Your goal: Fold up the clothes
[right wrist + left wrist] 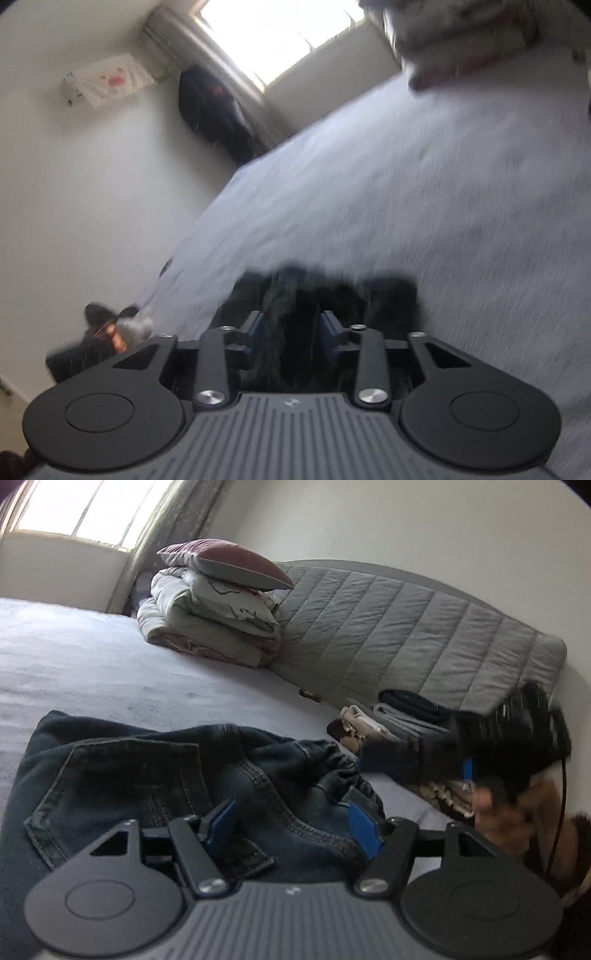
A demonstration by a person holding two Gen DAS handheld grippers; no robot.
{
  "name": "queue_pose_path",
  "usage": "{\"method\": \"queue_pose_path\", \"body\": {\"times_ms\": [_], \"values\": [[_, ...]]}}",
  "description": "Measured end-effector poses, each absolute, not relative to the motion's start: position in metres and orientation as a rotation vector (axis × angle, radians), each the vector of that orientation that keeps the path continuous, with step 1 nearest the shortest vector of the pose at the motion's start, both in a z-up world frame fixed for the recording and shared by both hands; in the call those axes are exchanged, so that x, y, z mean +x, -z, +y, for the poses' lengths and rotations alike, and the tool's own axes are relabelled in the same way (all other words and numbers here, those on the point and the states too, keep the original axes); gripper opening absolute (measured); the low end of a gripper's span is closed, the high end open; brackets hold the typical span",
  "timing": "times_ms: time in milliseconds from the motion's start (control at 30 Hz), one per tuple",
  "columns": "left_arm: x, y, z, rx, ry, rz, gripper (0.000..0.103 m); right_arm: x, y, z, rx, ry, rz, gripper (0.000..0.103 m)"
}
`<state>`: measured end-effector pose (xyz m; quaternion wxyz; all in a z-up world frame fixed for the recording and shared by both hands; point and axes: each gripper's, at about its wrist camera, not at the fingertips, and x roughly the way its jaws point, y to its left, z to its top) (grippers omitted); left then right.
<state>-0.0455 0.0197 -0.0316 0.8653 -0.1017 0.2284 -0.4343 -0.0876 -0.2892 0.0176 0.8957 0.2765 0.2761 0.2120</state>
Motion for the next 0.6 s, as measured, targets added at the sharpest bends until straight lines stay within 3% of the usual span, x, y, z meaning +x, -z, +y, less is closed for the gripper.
{"method": "queue_pose_path", "body": {"times_ms": [200,367,500,600], "values": [[-0.056,0.045,0.014,-0.186,0.91,0.454,0.068,-0.048,-0.041,-0.242,0.411,-0.467,0.559,0.041],[-0.068,0.051,0.006,-0.105,0.901,0.402,0.068,-0.007,-0.043,-0.173,0.204,-0.539,0.691,0.039],[-0.071,0.051,0.006,-0.1,0.896,0.393,0.068,0.015,-0.026,-0.123,0.08,-0.556,0.862,0.031],[-0.072,0.051,0.005,-0.098,0.891,0.396,0.068,0.033,-0.004,-0.102,-0.017,-0.493,0.922,0.018]]}}
